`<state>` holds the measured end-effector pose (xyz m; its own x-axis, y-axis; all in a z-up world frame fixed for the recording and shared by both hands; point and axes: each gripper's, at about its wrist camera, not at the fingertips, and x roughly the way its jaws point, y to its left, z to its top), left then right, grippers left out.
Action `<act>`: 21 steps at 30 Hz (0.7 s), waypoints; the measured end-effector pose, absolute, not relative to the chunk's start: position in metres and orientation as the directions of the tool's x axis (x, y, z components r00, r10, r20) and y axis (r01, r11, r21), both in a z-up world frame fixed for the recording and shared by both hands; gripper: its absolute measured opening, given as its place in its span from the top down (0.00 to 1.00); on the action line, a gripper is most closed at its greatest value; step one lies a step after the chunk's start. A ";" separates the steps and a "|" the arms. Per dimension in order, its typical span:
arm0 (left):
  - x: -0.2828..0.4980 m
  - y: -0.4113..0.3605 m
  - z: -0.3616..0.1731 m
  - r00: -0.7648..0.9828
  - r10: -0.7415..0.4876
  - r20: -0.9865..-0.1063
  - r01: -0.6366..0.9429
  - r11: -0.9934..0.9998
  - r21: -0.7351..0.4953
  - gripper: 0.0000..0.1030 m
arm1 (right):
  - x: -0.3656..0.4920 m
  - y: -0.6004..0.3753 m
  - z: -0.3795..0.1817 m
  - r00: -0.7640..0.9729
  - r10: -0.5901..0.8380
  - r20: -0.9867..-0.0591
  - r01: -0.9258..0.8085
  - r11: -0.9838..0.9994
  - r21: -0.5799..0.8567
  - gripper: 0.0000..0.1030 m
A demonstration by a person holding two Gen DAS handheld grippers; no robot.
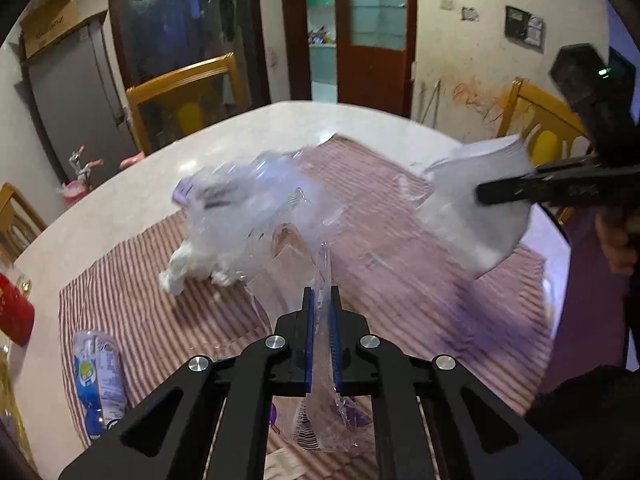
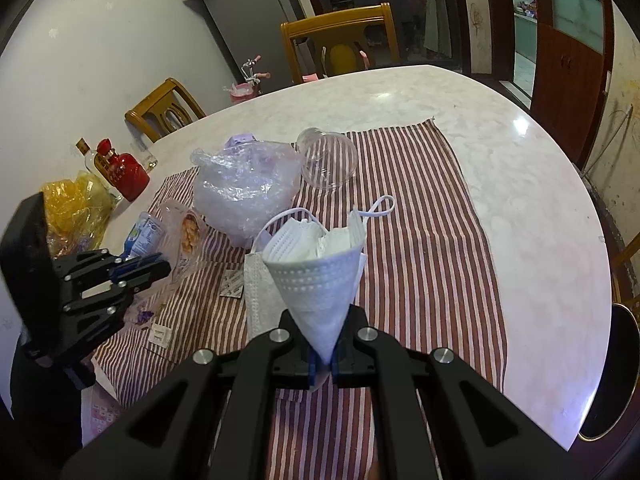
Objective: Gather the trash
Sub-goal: 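Lift the clear bag with the left tool while the right tool carries the mask, then open both tools over the black bin, dropping the mask and clear bag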
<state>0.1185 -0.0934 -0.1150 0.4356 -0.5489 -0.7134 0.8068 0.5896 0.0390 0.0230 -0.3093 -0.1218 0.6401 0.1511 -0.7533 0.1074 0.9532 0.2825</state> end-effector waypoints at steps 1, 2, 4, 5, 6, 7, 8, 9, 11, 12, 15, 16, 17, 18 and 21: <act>0.114 -0.098 -0.112 0.434 -0.557 -0.708 0.812 0.582 0.040 0.94 | 0.022 -0.310 -0.122 0.641 0.150 -0.753 0.110 0.953 0.283 0.95; 0.111 -0.102 -0.110 0.434 -0.561 -0.705 0.814 0.579 0.040 0.94 | 0.021 -0.312 -0.122 0.642 0.147 -0.752 0.114 0.952 0.284 0.95; 0.102 -0.108 -0.105 0.425 -0.579 -0.696 0.822 0.569 0.029 0.94 | 0.017 -0.319 -0.119 0.653 0.138 -0.745 0.126 0.950 0.287 0.95; 0.099 -0.115 -0.101 0.419 -0.592 -0.689 0.829 0.559 0.023 0.94 | 0.014 -0.323 -0.117 0.659 0.131 -0.741 0.134 0.948 0.287 0.95; 0.096 -0.120 -0.100 0.415 -0.602 -0.682 0.834 0.551 0.021 0.94 | 0.011 -0.329 -0.115 0.667 0.119 -0.735 0.148 0.947 0.286 0.95; 0.094 -0.127 -0.097 0.409 -0.611 -0.677 0.840 0.542 0.019 0.94 | 0.007 -0.336 -0.112 0.675 0.105 -0.730 0.162 0.945 0.285 0.95; 0.090 -0.136 -0.094 0.402 -0.624 -0.671 0.848 0.529 0.016 0.94 | 0.001 -0.346 -0.109 0.685 0.084 -0.723 0.184 0.941 0.284 0.95; 0.087 -0.146 -0.091 0.394 -0.636 -0.664 0.856 0.518 0.013 0.94 | -0.006 -0.358 -0.106 0.695 0.061 -0.717 0.210 0.936 0.283 0.95; 0.081 -0.164 -0.085 0.376 -0.659 -0.652 0.871 0.492 0.004 0.94 | -0.020 -0.382 -0.101 0.708 0.018 -0.706 0.260 0.923 0.285 0.95; 0.077 -0.175 -0.082 0.366 -0.672 -0.644 0.879 0.476 0.002 0.94 | -0.030 -0.397 -0.098 0.715 -0.014 -0.699 0.296 0.912 0.284 0.95; 0.065 -0.207 -0.075 0.328 -0.707 -0.627 0.907 0.422 -0.002 0.94 | -0.062 -0.446 -0.095 0.716 -0.108 -0.690 0.405 0.870 0.283 0.95; 0.061 -0.217 -0.073 0.313 -0.717 -0.623 0.915 0.403 -0.004 0.94 | -0.075 -0.466 -0.097 0.706 -0.145 -0.693 0.451 0.847 0.282 0.95; 0.055 -0.232 -0.072 0.297 -0.727 -0.619 0.925 0.380 -0.002 0.94 | -0.087 -0.484 -0.101 0.692 -0.179 -0.700 0.495 0.823 0.279 0.95; 0.050 -0.243 -0.071 0.284 -0.733 -0.618 0.932 0.362 -0.002 0.94 | -0.098 -0.500 -0.106 0.675 -0.208 -0.708 0.535 0.799 0.275 0.95; 0.036 -0.283 -0.072 0.231 -0.752 -0.617 0.955 0.295 -0.003 0.94 | -0.134 -0.551 -0.134 0.596 -0.272 -0.755 0.658 0.705 0.265 0.95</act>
<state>0.0362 -0.2829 -0.0718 0.2308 -0.7521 -0.6174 0.9554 0.2954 -0.0027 -0.1338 -0.5514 -0.1336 0.5960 -0.2725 -0.7554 0.6577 0.7053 0.2645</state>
